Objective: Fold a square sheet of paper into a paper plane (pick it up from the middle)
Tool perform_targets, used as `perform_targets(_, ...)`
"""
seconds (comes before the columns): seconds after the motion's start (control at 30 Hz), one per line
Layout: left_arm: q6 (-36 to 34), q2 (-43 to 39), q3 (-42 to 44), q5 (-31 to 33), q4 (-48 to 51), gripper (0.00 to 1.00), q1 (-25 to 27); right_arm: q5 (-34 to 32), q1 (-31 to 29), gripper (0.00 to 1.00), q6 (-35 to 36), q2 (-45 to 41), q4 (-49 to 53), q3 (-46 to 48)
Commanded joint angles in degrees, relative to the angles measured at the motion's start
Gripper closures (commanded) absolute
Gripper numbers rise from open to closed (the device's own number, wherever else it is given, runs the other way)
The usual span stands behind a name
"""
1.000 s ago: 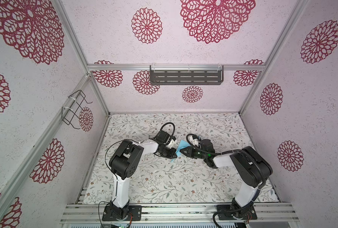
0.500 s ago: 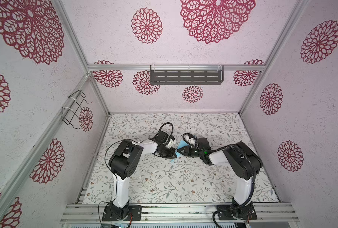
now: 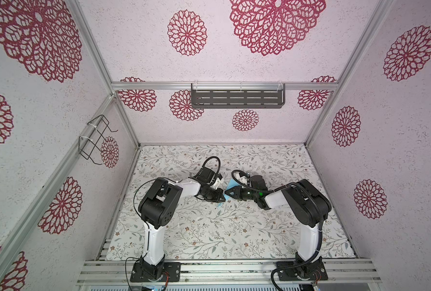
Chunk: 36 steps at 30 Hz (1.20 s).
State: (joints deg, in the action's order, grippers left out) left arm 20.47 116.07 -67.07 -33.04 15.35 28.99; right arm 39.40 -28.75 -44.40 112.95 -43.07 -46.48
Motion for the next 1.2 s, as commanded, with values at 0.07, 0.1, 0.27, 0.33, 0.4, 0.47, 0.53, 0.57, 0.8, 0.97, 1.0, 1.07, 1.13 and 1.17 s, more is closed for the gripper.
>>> perform_targets(0.07, 2.3, 3.0, 0.8, 4.4, 3.9, 0.96, -0.8, 3.4, 0.0, 0.73, 2.6, -2.9, -2.7, 1.3)
perform_targets(0.1, 2.8, 3.2, 0.7, 4.3, 4.1, 0.96, -1.0, 3.9, 0.0, 0.73, 2.5, -2.8, -3.2, 1.9)
perform_targets(0.27, 3.6, 4.2, 0.5, 4.0, 4.4, 1.00, -1.4, 4.7, -0.2, 0.74, 2.4, -2.1, -3.9, 3.0)
perform_targets(0.33, 3.8, 4.4, 0.4, 3.9, 4.5, 1.00, -1.5, 4.6, -0.2, 0.75, 2.3, -1.5, -3.9, 2.8)
perform_targets(0.4, 3.7, 4.5, 0.3, 3.7, 4.5, 1.00, -1.6, 4.6, -0.2, 0.75, 2.1, -1.1, -4.0, 2.2)
perform_targets(0.47, 3.6, 4.7, 0.1, 3.5, 4.7, 1.00, -1.6, 4.2, -0.2, 0.76, 2.0, -0.6, -3.6, 1.5)
perform_targets(0.53, 3.5, 4.8, -0.1, 3.3, 5.0, 1.00, -1.6, 4.0, -0.2, 0.77, 1.9, 0.0, -3.4, 0.8)
perform_targets(0.57, 3.5, 5.0, -0.2, 3.2, 5.1, 1.00, -1.6, 3.7, -0.2, 0.78, 1.9, 0.3, -2.7, 0.4)
perform_targets(0.8, 3.5, 5.3, -0.3, 3.2, 5.4, 0.99, -1.7, 2.0, 0.3, 0.80, 1.1, 2.4, -2.3, -0.4)
perform_targets(0.97, 3.5, 5.5, -0.5, 3.2, 5.8, 0.97, -1.7, 2.1, 0.4, 0.79, 0.5, 3.6, -2.9, -1.0)
perform_targets(1.0, 3.5, 5.5, -0.5, 3.3, 6.0, 0.97, -1.8, 2.1, 0.4, 0.79, 0.2, 3.8, -3.2, -1.0)
perform_targets(1.07, 3.6, 5.6, -0.5, 3.3, 6.1, 0.95, -1.9, 2.0, 0.5, 0.79, -0.2, 4.1, -3.6, -0.8)
perform_targets(1.13, 3.8, 5.5, -0.7, 3.2, 6.2, 0.93, -1.9, 1.7, 0.6, 0.79, -0.5, 4.2, -3.8, -0.5)
perform_targets(1.17, 3.8, 5.5, -0.6, 3.1, 6.2, 0.92, -1.9, 1.5, 0.6, 0.79, -0.6, 4.3, -3.7, -0.4)
